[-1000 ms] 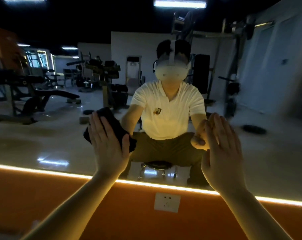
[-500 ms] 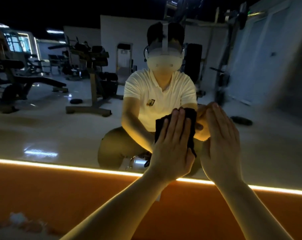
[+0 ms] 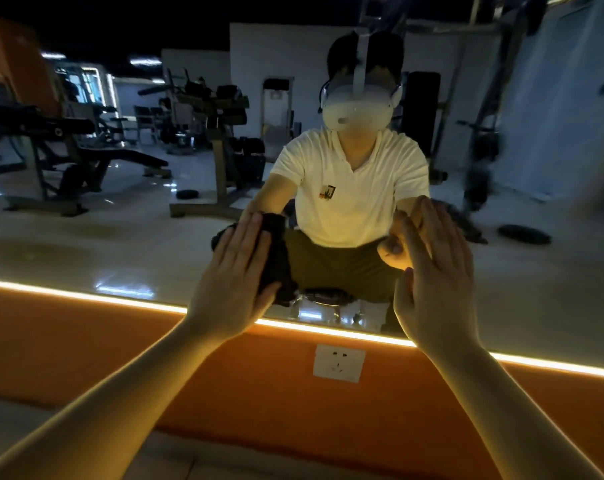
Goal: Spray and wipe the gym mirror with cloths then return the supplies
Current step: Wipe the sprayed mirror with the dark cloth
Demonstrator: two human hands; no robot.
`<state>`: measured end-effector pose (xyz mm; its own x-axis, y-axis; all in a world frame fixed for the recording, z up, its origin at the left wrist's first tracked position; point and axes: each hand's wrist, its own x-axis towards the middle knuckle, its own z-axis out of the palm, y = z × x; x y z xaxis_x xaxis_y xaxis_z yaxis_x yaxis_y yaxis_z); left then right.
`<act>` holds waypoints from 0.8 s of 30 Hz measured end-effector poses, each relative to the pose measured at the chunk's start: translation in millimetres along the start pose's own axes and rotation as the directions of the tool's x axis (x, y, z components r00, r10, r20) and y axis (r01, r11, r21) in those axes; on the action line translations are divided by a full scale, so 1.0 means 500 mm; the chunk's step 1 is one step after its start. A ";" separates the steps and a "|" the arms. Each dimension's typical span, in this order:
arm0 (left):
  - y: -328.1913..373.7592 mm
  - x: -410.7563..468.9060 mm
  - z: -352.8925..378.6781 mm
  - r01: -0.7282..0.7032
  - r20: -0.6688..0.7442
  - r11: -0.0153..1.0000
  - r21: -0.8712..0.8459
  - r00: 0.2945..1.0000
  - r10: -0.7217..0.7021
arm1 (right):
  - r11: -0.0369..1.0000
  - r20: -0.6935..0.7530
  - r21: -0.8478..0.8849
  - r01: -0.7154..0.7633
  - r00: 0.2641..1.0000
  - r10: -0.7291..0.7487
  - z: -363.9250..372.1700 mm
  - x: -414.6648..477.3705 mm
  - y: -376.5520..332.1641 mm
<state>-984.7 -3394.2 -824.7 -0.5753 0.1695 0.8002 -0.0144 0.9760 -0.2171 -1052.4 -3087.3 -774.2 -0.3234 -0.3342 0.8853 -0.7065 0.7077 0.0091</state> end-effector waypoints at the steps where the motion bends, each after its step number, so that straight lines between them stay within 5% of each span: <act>1: -0.028 -0.024 -0.008 0.027 0.024 0.999 0.020 0.999 -0.028 | 1.000 -0.003 -0.010 -0.008 1.000 0.008 0.003 0.000 -0.003; 12: -0.063 -0.075 -0.067 0.045 0.006 0.977 0.211 0.999 -0.047 | 0.999 0.072 -0.023 -0.046 0.996 0.047 -0.013 -0.016 0.011; 24: 0.159 -0.018 -0.032 -0.025 0.072 0.929 -0.370 0.996 0.056 | 0.998 0.145 -0.001 -0.058 0.988 0.058 -0.061 -0.036 0.044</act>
<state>-967.6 -3316.1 -840.4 -0.6327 0.2137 0.7443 0.3040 0.9526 -0.0150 -1042.8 -3046.4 -775.8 -0.4513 -0.3796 0.8076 -0.6857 0.7267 -0.0417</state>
